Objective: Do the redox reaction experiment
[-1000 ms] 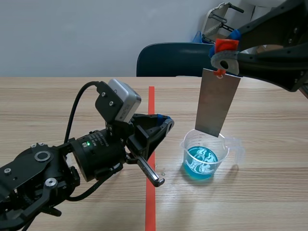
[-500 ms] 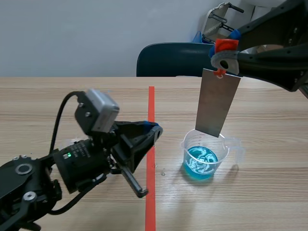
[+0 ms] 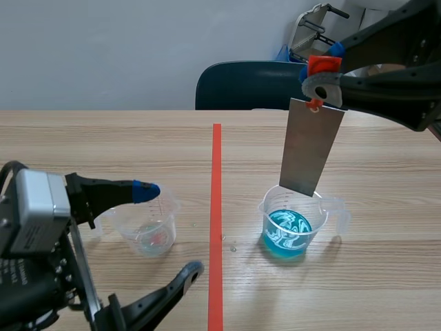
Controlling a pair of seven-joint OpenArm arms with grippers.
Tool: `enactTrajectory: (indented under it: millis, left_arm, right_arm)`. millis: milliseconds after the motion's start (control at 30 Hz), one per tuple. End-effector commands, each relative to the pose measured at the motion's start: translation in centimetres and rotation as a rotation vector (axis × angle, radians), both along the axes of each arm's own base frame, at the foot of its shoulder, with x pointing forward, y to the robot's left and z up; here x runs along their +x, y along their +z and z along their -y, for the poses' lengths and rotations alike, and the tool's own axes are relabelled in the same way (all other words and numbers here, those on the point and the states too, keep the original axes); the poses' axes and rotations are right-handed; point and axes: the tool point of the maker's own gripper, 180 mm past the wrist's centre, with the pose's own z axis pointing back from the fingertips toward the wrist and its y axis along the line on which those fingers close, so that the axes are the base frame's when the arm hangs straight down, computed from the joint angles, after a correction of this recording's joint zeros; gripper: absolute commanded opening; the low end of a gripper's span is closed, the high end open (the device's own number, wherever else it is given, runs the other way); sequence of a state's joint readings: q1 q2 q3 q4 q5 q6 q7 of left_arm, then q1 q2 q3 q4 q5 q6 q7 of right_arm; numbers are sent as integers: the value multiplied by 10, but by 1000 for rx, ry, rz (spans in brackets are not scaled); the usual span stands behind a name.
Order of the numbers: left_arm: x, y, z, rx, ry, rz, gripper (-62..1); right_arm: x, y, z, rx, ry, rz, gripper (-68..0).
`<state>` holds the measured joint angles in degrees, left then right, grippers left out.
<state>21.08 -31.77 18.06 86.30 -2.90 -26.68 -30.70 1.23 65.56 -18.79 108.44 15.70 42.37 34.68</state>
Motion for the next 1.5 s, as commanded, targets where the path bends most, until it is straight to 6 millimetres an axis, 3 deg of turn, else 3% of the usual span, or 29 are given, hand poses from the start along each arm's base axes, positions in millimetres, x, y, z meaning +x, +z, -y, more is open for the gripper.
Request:
enactTrajectory:
  millis: [0,333,800,1300,1467]
  left_arm:
    - [-3,12,-6,-33,11,23,14]
    - [-42,35,-39,-13,14,26,14]
    - [-63,36,-85,62,155,-45,14]
    - [-58,38,-93,65,198,-38,14]
    - [-45,35,-106,61,304,-63,14]
  right_arm:
    - [0,11,0,17,14,19,-669]
    - [0,11,0,17,14,19,-669]
    - [0,11,0,17,14,19,-669]
    - [0,11,0,17,14,19,-669]
    - [0,11,0,17,14,19,-669]
